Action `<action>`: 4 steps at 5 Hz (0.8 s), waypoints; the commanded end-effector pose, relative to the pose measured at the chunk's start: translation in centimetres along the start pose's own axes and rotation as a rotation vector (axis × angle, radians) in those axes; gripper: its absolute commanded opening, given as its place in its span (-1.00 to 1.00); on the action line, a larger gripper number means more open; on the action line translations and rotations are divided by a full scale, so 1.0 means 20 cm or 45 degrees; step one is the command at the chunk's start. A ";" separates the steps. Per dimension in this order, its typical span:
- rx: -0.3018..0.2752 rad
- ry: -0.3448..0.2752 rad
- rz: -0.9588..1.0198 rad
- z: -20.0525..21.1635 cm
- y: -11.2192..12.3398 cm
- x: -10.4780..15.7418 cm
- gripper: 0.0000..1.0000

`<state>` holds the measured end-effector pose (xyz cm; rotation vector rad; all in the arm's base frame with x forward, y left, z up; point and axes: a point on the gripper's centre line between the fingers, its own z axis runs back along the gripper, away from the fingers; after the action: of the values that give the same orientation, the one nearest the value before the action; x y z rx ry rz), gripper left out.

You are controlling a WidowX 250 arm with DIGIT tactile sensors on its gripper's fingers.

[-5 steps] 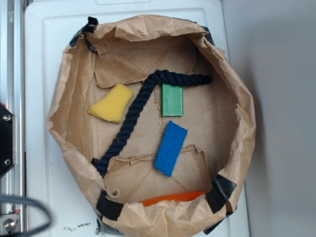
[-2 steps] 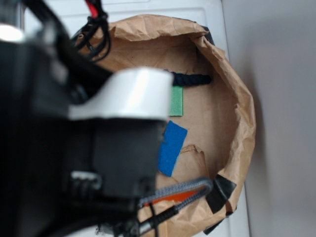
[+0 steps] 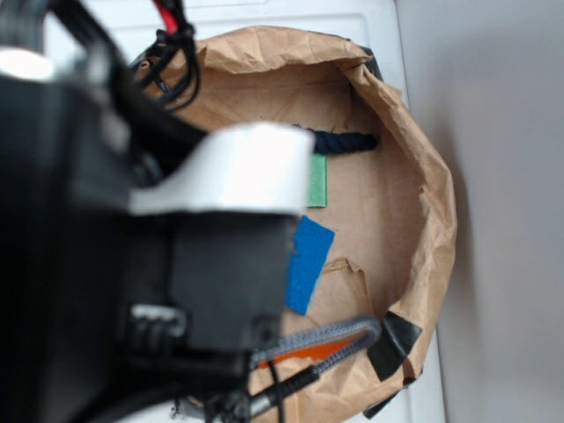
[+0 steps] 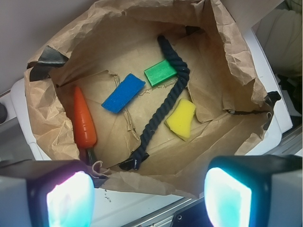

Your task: Grab the blue sponge.

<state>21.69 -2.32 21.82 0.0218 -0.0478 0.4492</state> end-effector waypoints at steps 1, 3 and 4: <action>-0.192 0.032 0.276 -0.12 0.03 0.07 1.00; -0.445 0.145 0.487 -0.18 -0.05 0.16 1.00; -0.445 0.026 0.663 -0.25 -0.12 0.24 1.00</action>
<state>27.20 -2.25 16.15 -0.3270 -0.0758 0.9663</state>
